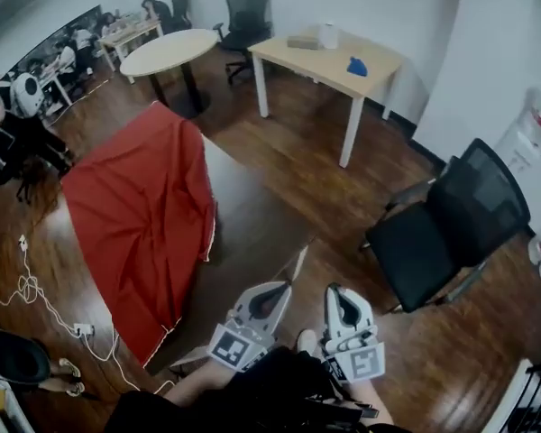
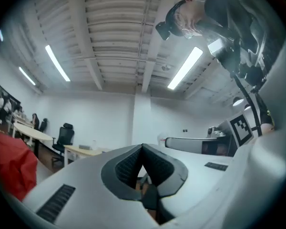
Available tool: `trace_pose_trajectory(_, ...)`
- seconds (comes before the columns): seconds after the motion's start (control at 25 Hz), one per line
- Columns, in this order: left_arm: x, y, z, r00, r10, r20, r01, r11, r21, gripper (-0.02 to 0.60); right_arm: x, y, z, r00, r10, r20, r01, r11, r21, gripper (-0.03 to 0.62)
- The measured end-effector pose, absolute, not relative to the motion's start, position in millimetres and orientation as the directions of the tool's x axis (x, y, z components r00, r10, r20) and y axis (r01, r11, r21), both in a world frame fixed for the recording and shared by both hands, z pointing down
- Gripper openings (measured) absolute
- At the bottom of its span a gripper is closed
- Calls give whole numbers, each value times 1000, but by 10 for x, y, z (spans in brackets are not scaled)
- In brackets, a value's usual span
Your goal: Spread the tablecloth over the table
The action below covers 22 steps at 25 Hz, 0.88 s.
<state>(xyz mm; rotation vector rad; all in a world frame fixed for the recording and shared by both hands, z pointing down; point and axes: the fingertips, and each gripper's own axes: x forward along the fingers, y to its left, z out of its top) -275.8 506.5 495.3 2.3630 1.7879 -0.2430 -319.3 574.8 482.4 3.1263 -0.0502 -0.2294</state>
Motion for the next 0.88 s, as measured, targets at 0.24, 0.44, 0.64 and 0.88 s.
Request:
trace_pose_trajectory(0.24, -2135, 4744, 4959, 645, 743, -181, 755, -656, -2, 0, -2106, 5619, 4992, 894, -432, -121, -434, -901, 10, 5)
trace_pose_trajectory(0.44, -1966, 3879, 5022, 856, 489, -168, 491, -871, -33, 0, -1725, 4574, 5185, 684, -726, -76, -726, -687, 23, 5)
trace_pose_trajectory(0.64, -2077, 2726, 5128, 968, 191, -165, 197, -980, 24, 0, -1675, 3551, 5255, 501, -865, -13, -865, -501, 15, 6)
trace_pose_trajectory(0.88, -2229, 2068, 5320, 982, 73, -177, 74, -997, 0, 0, -1586, 2838, 5451, 427, -901, 71, -903, -429, -15, 6)
